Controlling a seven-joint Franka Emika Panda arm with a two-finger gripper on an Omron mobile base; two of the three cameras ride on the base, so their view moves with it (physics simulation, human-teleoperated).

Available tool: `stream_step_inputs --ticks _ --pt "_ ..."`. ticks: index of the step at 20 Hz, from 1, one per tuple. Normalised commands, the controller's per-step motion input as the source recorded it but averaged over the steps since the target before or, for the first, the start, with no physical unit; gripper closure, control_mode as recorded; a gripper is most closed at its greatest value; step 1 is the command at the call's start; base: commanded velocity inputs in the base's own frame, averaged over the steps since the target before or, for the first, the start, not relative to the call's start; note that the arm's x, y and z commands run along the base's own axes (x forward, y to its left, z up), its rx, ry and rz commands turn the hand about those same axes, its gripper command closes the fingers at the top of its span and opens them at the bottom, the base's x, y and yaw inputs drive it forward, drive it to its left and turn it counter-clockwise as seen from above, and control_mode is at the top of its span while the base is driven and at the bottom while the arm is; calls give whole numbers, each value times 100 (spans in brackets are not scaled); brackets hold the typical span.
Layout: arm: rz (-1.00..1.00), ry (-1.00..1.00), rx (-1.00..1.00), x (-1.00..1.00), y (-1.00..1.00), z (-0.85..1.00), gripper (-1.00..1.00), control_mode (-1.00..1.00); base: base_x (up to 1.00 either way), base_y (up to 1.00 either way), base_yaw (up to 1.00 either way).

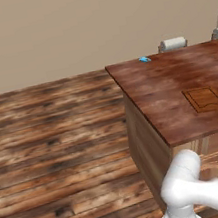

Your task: Open the drawer on the right and place the cutting tools on the cutting board.

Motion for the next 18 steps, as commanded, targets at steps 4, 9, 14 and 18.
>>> stream_step_inputs --ticks 4,9,14,18 --pt "0 -4 0 16 0 -20 -100 -100 0 0 0" --pt "0 -3 0 17 0 -22 -100 -100 0 0 0" --pt "0 -1 0 21 0 -26 -100 -100 0 0 0" --pt "0 -1 0 26 0 -28 -100 -100 0 0 0"
